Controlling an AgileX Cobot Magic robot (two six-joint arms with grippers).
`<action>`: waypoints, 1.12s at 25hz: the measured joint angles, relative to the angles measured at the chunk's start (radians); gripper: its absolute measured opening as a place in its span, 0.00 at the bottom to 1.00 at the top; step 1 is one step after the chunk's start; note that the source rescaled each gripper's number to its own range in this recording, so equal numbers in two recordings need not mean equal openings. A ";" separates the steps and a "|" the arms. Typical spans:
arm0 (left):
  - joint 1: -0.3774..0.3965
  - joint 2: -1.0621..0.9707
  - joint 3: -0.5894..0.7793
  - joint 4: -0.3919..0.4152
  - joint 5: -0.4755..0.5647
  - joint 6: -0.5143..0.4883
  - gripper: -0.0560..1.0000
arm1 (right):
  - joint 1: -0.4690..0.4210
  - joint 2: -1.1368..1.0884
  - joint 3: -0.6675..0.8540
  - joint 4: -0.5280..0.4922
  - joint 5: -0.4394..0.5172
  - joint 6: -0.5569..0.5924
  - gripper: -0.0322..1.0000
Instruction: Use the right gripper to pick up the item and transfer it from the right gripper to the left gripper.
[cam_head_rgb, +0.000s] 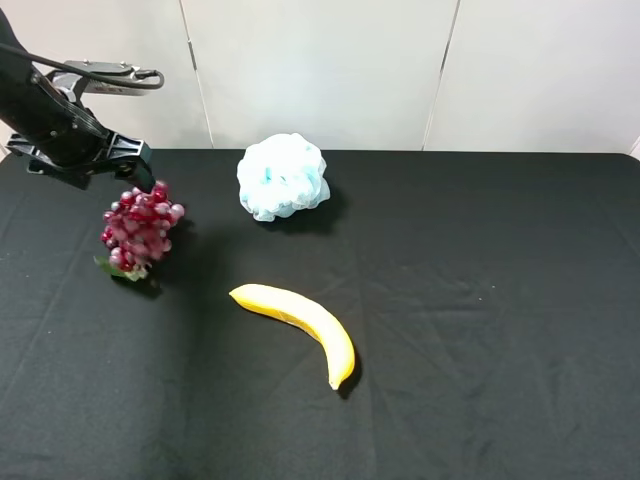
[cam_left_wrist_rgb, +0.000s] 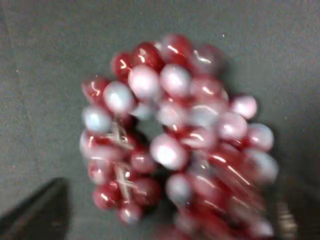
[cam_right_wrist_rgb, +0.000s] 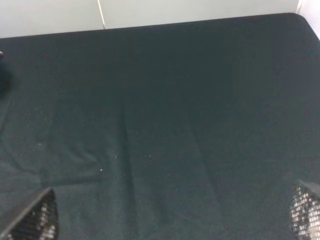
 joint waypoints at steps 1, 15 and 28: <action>0.000 0.000 0.000 0.000 0.000 0.000 0.92 | 0.000 0.000 0.000 0.000 0.000 0.000 1.00; 0.000 -0.083 -0.001 -0.001 0.066 -0.003 1.00 | 0.000 0.000 0.000 0.000 0.000 0.000 1.00; 0.000 -0.455 -0.013 0.007 0.454 0.026 1.00 | 0.000 0.000 0.000 0.000 0.000 0.000 1.00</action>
